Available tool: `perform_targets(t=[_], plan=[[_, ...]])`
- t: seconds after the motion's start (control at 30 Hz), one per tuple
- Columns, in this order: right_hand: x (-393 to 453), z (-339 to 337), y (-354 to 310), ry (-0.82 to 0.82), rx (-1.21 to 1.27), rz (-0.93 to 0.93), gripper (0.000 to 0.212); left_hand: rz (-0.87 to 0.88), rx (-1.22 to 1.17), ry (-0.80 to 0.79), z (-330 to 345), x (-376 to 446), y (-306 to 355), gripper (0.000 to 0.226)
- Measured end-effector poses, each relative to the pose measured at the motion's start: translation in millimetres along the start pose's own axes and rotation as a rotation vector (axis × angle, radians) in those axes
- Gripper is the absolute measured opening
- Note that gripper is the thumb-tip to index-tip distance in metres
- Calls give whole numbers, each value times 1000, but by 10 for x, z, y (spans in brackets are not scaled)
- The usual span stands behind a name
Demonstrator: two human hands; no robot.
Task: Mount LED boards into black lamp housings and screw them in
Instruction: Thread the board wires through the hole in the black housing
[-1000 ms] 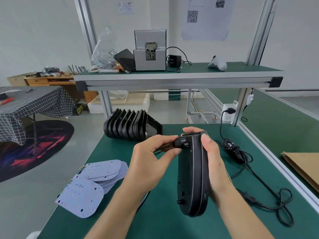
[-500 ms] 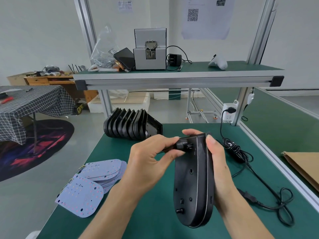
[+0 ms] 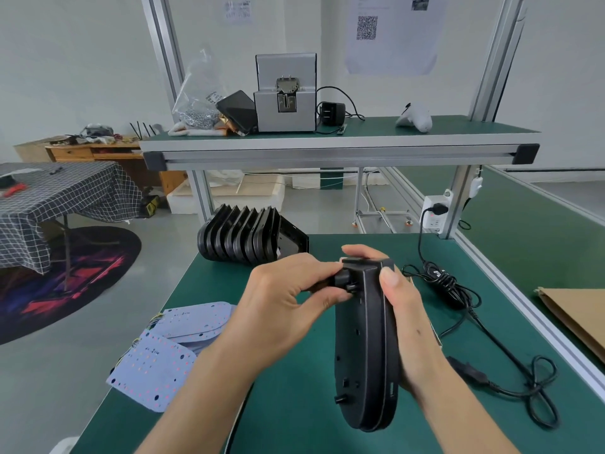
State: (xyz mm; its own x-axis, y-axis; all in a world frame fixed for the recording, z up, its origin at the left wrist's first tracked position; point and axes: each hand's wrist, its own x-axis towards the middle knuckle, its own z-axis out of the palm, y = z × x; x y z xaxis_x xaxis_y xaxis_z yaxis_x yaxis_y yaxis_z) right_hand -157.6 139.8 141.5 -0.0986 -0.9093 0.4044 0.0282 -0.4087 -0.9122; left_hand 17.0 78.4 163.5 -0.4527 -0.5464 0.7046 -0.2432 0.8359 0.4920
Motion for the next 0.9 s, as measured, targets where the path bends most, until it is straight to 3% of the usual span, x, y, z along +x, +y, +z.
perform_targets(t=[0.1, 0.27, 0.5, 0.73, 0.9], plan=[[-13, 14, -10, -4, 19, -18, 63, -114, -154, 75, 11, -90, 18, 29], [36, 3, -40, 50, -7, -48, 55, -386, -484, 171, 119, -157, 102, 21], [-52, 43, -18, 16, 77, -60, 69, -360, -547, 181, 73, -139, 227, 17], [-84, 13, -33, -5, 28, -70, 77, -287, -497, 74, 14, -139, 266, 26], [-81, 14, -30, -2, 8, -76, 61, -286, -495, 56, 59, -154, 219, 19]])
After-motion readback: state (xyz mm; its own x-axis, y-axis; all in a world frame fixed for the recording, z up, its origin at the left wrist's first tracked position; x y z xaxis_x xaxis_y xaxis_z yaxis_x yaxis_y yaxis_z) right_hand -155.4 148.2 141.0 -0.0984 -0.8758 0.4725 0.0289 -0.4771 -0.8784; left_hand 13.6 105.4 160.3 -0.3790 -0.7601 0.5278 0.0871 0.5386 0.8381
